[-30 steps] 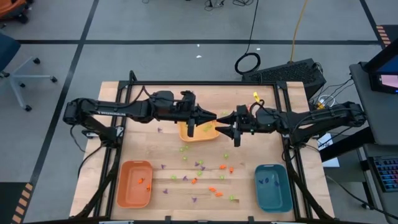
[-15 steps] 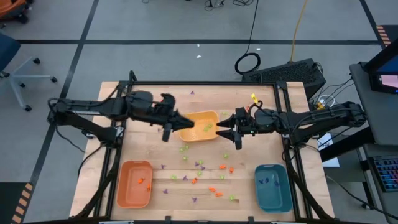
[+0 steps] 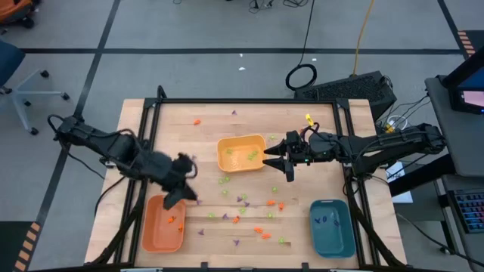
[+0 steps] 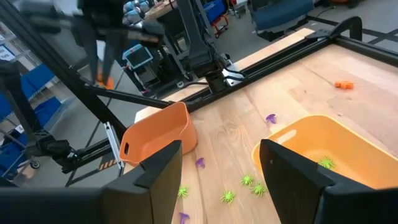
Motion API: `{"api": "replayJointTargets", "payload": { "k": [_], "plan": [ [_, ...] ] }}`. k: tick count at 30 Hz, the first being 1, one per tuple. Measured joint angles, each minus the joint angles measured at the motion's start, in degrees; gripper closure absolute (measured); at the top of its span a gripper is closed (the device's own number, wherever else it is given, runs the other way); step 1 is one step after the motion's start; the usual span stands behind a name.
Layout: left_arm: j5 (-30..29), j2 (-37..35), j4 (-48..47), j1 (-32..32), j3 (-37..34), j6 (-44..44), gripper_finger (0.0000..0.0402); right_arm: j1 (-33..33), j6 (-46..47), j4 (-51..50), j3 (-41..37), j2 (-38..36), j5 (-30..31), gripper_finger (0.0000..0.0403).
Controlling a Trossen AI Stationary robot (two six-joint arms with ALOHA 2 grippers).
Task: Sort Halloween decoration
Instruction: Put the orange skeleton toy into the orange bin
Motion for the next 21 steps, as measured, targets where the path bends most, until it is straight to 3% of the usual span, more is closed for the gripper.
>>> {"api": "replayJointTargets", "payload": {
  "k": [7,21],
  "plan": [
    [-3.7,0.3,-13.6,-9.2,-0.8,-9.7,0.0374,0.0,0.0,0.0,0.0,0.0,0.0,0.0202],
    [-5.7,4.7,-15.3,-17.2,-8.7,-16.8,0.0373,0.0,0.0,0.0,0.0,0.0,0.0,0.0202]
  ]
}}
